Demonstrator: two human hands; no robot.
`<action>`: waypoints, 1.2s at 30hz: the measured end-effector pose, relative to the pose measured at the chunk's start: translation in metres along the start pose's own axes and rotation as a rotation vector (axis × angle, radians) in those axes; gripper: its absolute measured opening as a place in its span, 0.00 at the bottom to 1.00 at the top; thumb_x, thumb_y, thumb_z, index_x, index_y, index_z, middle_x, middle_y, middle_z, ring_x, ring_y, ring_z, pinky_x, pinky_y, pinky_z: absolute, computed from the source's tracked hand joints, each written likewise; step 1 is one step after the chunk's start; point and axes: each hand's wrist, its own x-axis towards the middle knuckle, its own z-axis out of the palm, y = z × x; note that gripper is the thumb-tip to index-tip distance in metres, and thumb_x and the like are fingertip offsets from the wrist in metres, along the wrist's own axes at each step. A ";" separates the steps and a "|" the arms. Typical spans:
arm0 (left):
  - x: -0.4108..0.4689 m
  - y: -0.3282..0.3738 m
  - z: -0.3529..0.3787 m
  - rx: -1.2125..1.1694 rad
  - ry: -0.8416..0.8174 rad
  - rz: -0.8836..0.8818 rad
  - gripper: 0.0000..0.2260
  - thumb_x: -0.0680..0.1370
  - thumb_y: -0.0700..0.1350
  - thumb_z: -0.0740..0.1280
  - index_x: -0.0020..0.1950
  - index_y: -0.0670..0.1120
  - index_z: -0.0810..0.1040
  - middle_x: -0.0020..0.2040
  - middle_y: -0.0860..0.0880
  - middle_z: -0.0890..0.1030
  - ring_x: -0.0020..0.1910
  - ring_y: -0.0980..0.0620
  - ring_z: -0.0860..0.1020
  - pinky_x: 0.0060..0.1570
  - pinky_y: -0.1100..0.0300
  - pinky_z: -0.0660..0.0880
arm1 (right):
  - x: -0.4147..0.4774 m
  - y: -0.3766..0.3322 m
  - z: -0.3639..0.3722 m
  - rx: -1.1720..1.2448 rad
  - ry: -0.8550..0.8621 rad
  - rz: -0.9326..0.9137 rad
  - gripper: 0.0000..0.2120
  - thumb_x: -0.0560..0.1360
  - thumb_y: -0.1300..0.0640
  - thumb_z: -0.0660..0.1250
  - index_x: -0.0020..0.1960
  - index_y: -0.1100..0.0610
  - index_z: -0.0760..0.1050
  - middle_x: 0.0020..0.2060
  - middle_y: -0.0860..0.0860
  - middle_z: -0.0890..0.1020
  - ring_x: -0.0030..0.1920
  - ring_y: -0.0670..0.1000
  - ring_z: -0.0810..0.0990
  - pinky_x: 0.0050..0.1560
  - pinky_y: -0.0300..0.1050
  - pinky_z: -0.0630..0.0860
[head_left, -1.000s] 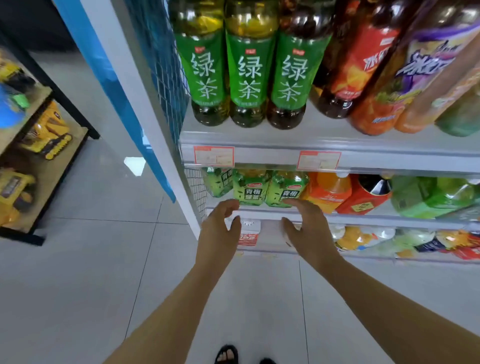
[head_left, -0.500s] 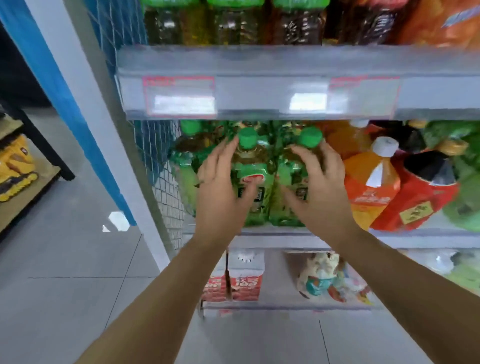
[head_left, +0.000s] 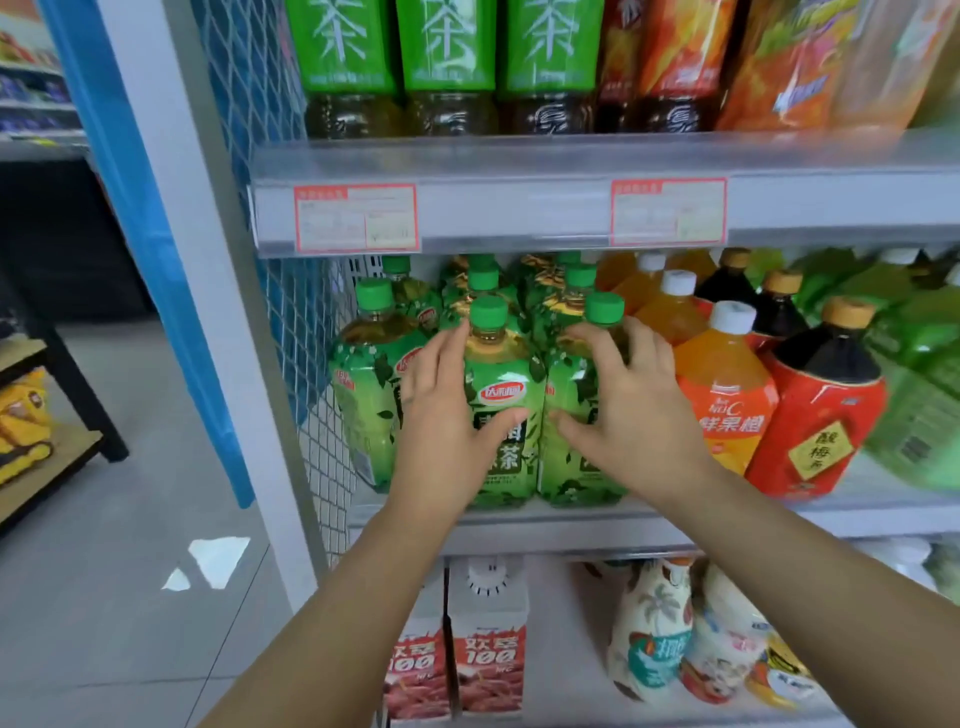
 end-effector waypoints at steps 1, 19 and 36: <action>0.000 0.001 0.001 0.004 -0.003 0.000 0.40 0.71 0.53 0.72 0.77 0.49 0.54 0.74 0.51 0.58 0.73 0.52 0.55 0.68 0.64 0.49 | 0.000 0.000 -0.002 -0.070 0.013 -0.016 0.35 0.67 0.46 0.71 0.70 0.51 0.63 0.66 0.62 0.65 0.67 0.63 0.63 0.63 0.56 0.67; 0.018 0.017 -0.027 -0.008 0.024 0.004 0.29 0.78 0.55 0.64 0.75 0.49 0.59 0.72 0.48 0.66 0.69 0.52 0.66 0.67 0.57 0.64 | -0.002 0.016 -0.024 0.204 0.016 -0.062 0.29 0.76 0.46 0.62 0.74 0.49 0.57 0.72 0.58 0.62 0.67 0.53 0.67 0.72 0.54 0.59; 0.082 0.009 -0.011 -0.080 -0.243 -0.078 0.12 0.73 0.51 0.68 0.53 0.46 0.81 0.57 0.51 0.76 0.56 0.55 0.73 0.50 0.63 0.69 | 0.090 0.042 -0.016 0.782 -0.271 0.233 0.20 0.78 0.66 0.60 0.69 0.55 0.67 0.52 0.51 0.77 0.46 0.41 0.75 0.38 0.25 0.73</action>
